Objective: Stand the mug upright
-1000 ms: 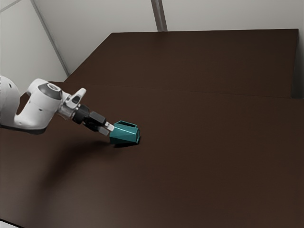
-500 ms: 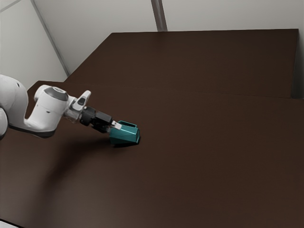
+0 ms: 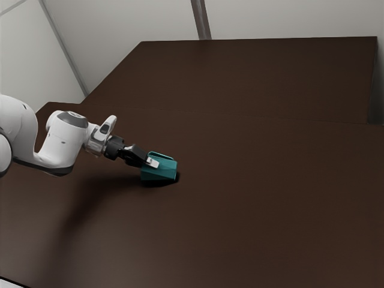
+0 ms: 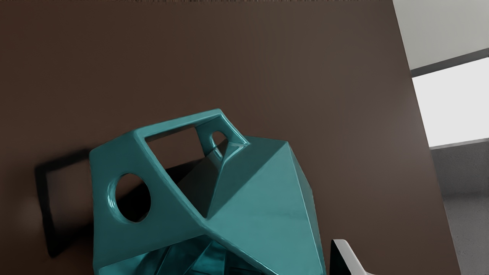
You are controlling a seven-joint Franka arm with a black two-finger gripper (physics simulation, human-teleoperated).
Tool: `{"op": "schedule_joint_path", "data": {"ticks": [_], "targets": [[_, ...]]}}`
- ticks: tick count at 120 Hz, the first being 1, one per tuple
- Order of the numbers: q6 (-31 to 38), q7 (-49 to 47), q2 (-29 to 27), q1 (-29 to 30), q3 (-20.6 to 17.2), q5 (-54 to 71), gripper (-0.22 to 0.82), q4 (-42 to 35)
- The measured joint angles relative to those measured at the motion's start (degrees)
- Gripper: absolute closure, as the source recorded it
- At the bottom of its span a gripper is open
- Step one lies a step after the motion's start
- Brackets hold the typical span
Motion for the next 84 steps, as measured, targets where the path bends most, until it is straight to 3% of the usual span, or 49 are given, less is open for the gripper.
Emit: {"op": "schedule_joint_path", "data": {"ticks": [19,50,67,84], "targets": [[-0.2,0.8,-0.2,0.0,-0.4,-0.3,0.74,0.0],[-0.1,1.8,-1.6,-0.3,-1.1,-0.3,0.77,0.0],[1.8,1.7,-5.5,-0.4,-3.4,2.3,0.78,-0.6],[6.7,-0.9,-10.0,-0.5,-7.2,13.2,0.78,-1.8]]}}
